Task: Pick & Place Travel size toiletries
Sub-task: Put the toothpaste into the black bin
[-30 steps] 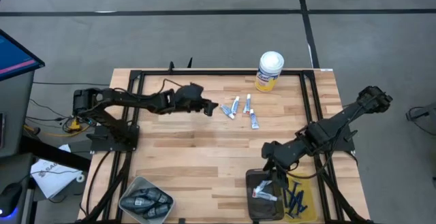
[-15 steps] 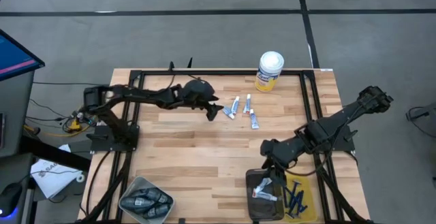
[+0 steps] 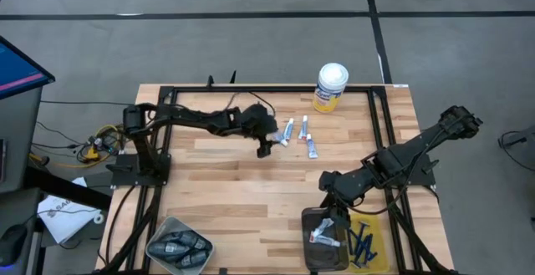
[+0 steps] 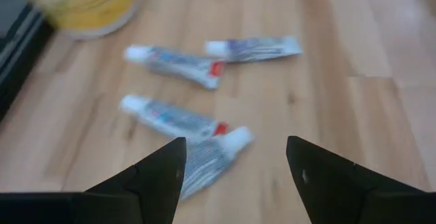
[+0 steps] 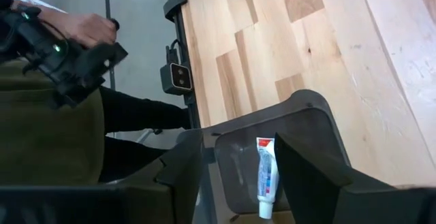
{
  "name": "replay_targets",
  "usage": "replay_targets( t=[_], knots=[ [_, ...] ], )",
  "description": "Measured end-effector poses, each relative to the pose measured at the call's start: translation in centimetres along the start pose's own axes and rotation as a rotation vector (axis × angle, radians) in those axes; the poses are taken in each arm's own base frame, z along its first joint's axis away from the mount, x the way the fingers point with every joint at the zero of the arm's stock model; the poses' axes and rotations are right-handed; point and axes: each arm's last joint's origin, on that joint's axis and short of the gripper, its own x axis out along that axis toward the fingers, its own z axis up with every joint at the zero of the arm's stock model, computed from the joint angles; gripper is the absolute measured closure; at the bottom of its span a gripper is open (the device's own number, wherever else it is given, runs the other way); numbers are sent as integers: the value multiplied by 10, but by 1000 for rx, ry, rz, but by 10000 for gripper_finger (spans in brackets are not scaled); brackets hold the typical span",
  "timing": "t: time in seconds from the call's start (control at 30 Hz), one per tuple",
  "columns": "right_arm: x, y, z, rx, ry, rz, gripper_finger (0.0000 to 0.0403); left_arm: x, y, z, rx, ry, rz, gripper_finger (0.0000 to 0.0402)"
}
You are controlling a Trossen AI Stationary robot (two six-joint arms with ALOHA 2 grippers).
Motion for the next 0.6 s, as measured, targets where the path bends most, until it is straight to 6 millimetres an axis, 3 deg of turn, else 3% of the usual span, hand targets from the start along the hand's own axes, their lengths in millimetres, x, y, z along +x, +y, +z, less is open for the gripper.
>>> replay_targets(
  t=[0.27, 0.4, 0.6],
  knots=[
    [0, 0, 0, -4, 1, -1, 238, 33, -20, -9, 93, 60, -47, 151],
    [0, 0, 0, -1, -3, 2, 238, 50, -22, -4, 113, 58, -15, 151],
    [0, 0, 1, 16, -6, 4, 239, 59, -22, -1, 203, 62, -12, 151]
  ],
)
